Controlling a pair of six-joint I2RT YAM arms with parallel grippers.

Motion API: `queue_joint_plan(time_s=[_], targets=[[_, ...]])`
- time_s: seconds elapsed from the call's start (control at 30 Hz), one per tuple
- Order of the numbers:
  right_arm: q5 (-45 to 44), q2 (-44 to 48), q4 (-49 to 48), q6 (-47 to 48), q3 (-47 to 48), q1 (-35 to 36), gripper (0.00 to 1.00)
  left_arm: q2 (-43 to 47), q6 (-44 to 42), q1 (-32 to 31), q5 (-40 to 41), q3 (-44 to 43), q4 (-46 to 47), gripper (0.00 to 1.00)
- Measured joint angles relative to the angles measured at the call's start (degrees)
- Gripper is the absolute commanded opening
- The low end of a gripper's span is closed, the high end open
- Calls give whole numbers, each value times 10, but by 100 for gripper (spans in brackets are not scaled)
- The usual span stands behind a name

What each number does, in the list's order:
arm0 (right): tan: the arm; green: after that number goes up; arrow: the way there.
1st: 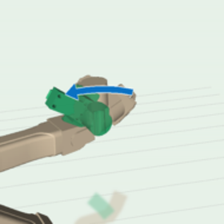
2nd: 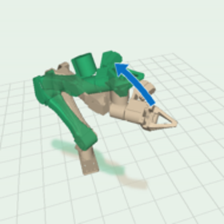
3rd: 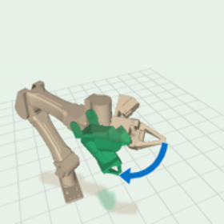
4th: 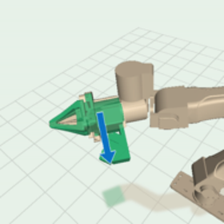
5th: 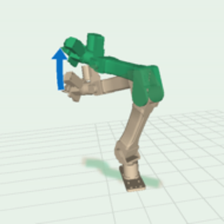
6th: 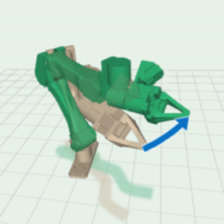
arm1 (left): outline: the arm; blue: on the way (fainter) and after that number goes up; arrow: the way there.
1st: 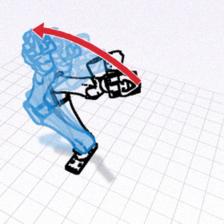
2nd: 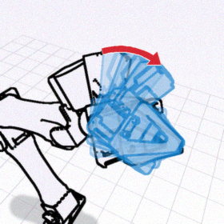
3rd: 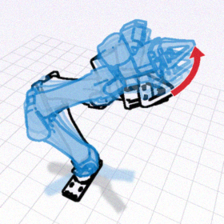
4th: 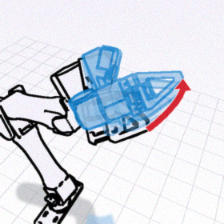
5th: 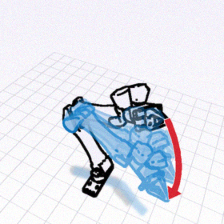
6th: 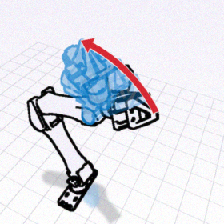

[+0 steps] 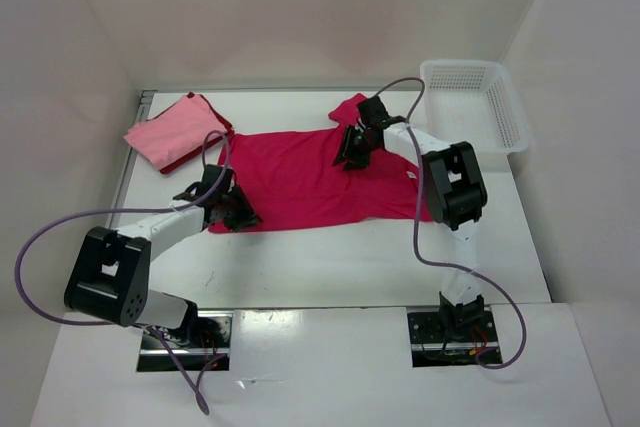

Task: Fold and stack the t-shirts
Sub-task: Fold the flattened tshirt in 1/3 of the way

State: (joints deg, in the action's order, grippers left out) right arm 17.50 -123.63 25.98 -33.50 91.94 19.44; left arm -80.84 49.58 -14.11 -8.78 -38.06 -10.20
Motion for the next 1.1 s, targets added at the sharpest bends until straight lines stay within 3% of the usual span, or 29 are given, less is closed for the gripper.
queue_joint_plan(time_s=[0.17, 0.2, 0.33, 0.47, 0.67, 0.93, 1.1], targets=[[-15, 37, 0, 6, -41, 4, 51, 16, -4, 0, 0, -25, -13, 32], [-21, 61, -3, 7, -66, 4, 35, 15, -8, 0, 0, -31, -13, 33], [-43, 175, -14, 9, -180, 4, 6, 4, -19, 0, 2, -47, -12, 33], [-71, 248, -19, -1, -269, 3, 4, -25, -21, 5, 1, -47, -8, 33], [-133, 231, -19, -10, -315, -16, 3, -90, -12, 65, -40, -45, 10, 33], [-157, 218, -23, -19, -318, -26, 3, -58, 10, 150, -113, 13, 34, 34], [-144, 270, -26, -31, -383, -25, 3, 4, 18, 192, -136, 71, 13, 35]])
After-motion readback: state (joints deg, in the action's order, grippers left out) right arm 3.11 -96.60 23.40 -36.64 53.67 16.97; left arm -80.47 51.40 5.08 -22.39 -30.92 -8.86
